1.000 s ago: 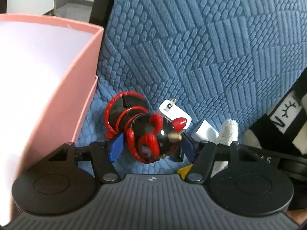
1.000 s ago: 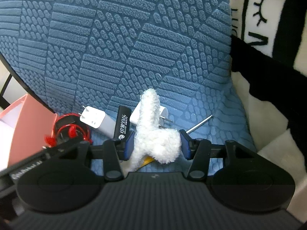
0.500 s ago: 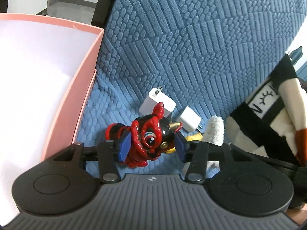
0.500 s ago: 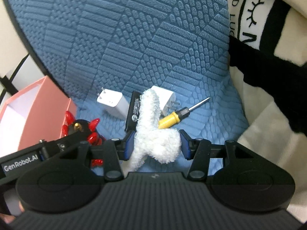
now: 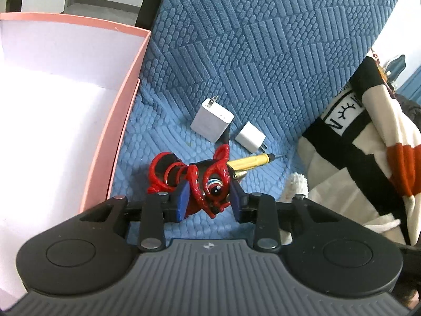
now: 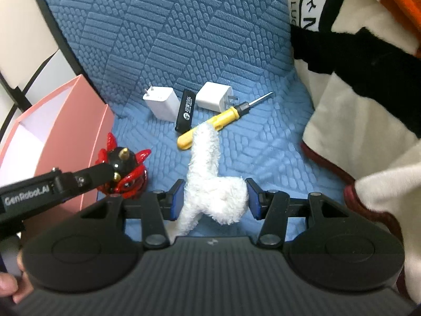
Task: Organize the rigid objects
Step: 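Grasp the red lion figurine with the left gripper while the right gripper holds the plush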
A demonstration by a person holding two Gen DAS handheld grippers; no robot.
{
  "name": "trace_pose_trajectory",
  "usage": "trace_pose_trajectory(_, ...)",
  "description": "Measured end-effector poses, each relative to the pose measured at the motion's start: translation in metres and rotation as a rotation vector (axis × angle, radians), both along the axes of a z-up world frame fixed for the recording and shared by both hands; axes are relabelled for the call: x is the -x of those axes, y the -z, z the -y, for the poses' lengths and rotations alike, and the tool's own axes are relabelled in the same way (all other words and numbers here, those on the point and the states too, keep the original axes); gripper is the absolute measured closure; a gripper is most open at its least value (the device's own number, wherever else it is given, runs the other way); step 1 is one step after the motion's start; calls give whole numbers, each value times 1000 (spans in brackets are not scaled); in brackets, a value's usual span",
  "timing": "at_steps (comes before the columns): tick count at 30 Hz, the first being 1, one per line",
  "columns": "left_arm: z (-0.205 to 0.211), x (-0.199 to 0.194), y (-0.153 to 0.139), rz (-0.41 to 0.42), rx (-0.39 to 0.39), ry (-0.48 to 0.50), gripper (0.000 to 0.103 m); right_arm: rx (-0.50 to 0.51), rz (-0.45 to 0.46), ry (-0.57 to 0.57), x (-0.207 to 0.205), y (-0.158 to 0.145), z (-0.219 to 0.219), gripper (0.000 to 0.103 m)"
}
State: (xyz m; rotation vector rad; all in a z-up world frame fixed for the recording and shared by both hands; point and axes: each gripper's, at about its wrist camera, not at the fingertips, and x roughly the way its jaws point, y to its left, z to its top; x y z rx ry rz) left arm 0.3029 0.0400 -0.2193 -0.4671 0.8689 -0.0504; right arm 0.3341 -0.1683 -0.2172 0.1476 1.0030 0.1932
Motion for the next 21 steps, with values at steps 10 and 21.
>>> trace_pose_trajectory(10,-3,17,-4,5,33,17,94,8,-21,6,38,4,4,51)
trace_pose_trajectory(21,8,10,0,-7,-81,53,82,47,-81,17,28,34,-1,49)
